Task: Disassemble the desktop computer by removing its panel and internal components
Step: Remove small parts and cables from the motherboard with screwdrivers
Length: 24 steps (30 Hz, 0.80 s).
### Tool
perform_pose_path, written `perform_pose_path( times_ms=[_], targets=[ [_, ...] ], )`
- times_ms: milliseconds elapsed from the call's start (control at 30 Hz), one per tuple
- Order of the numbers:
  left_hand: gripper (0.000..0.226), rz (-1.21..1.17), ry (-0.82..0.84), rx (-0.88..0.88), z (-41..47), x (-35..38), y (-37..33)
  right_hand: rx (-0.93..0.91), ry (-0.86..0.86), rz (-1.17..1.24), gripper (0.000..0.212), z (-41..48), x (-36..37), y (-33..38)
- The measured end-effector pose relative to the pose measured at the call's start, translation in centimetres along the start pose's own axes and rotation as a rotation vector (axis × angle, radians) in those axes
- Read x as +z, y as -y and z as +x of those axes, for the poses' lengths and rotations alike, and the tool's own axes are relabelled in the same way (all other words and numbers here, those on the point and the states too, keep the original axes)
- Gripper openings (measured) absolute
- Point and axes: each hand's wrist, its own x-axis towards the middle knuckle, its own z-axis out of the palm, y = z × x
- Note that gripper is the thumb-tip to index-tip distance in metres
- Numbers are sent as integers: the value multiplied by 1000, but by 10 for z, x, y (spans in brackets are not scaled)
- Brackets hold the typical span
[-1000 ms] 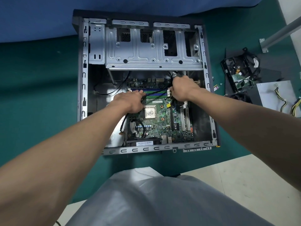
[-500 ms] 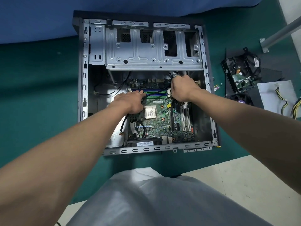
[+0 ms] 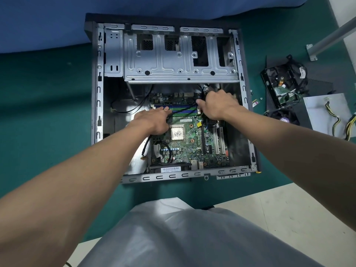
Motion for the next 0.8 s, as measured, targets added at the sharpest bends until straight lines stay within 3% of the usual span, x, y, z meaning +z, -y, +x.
perform_pose_path(
  times_ms=[167, 367, 500, 700, 800],
  targets=[
    [64, -4, -3, -4, 0, 1, -1, -29, 10, -26, 5, 0, -2, -1],
    [63, -3, -3, -1, 0, 1, 0, 4, -7, -34, 29, -4, -1, -1],
    [63, -12, -5, 8, -2, 0, -1, -17, -41, 2, 7, -2, 1, -1],
    [64, -6, -7, 12, -3, -1, -2, 17, -3, 6, 25, -2, -2, 2],
    [64, -9, -11, 10, -3, -1, -2, -10, -31, -9, 9, 0, -1, 0]
  ],
)
